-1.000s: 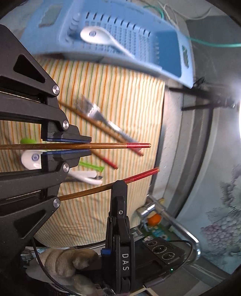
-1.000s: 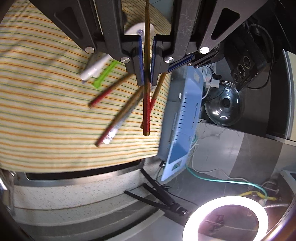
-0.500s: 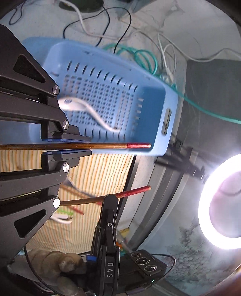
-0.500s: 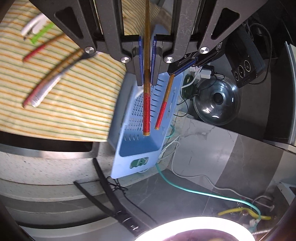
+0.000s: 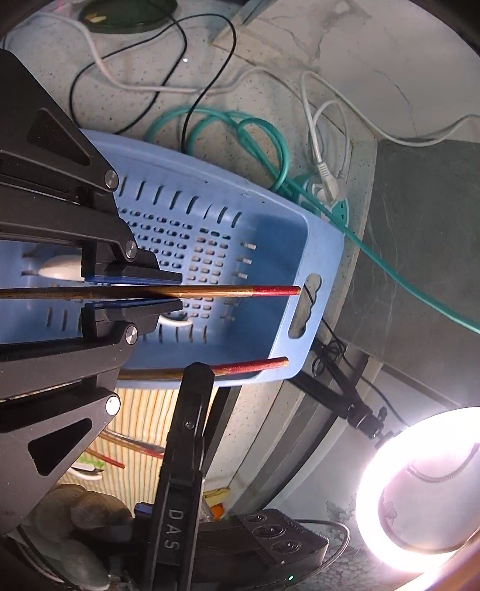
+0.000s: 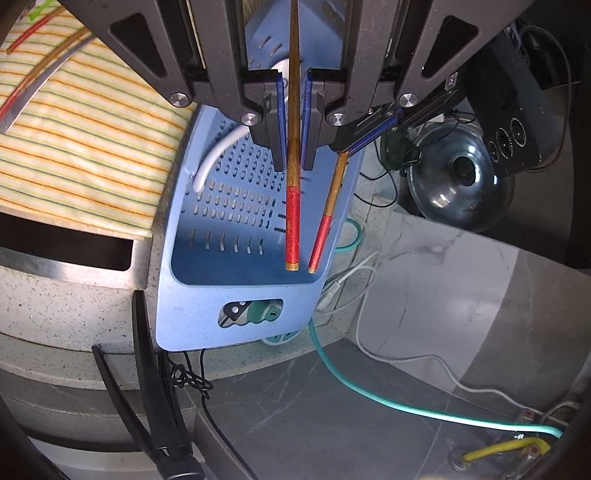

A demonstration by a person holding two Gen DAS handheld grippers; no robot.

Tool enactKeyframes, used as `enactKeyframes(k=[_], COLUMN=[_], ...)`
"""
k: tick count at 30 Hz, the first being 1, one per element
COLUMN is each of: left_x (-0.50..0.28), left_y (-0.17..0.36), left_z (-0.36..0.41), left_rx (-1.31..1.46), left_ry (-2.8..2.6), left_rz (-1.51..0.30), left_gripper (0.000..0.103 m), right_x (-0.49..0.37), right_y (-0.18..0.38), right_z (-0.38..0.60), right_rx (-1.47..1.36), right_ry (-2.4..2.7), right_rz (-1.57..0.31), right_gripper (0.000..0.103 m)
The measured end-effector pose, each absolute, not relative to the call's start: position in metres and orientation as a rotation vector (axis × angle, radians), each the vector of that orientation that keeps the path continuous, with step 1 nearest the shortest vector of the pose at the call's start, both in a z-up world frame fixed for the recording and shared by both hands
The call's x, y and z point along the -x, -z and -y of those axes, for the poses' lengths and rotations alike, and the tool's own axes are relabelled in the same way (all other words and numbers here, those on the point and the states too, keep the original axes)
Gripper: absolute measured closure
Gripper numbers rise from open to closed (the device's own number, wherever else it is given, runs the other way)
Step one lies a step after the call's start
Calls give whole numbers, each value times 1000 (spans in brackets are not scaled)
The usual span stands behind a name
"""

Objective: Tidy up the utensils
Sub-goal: 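Carry both chopsticks into the blue basket and open both grippers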

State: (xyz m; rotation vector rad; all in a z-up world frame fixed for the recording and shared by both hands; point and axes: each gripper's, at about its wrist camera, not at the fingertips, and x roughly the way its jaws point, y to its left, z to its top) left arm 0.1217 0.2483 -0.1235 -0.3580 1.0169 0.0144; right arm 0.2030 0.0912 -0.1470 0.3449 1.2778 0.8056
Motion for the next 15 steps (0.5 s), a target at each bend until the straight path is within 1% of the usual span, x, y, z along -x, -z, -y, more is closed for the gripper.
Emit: enactKeyframes(k=[3,6,8,9,11,13,15], left_x=[-126,-129,-131,-131,-131,-129,-126], left_y=[128,129,130,130,130,128,124], left_z=[-254,-256,-257,-258,-259,-259,-258], left_rx=[366,340,324,323,316,309,306], left_ry=[-27,-43,-56,-60,-70,-71,-74], left_rz=[-1023,-1032,-1035,-1037,-1034,-1030,-1023], left_gripper=[98,97,91,86,86,86,86], right_x=[-205,-206,-207,-208,-208,-207,-206], right_y=[150,151,151,151,150,147,144], right_z=[-97,-98,-99,-98,-96,-91,-87], right_rx=[-328,-311,-297,-294,-296,-289,-284], right_ry=[-792,-773,-766,-762,-758,-755,-756], right_rz=[-1273,-1264,-1259,-1256,-1250,-1237,-1226], right_gripper=[93,93,93,93,87,85,84])
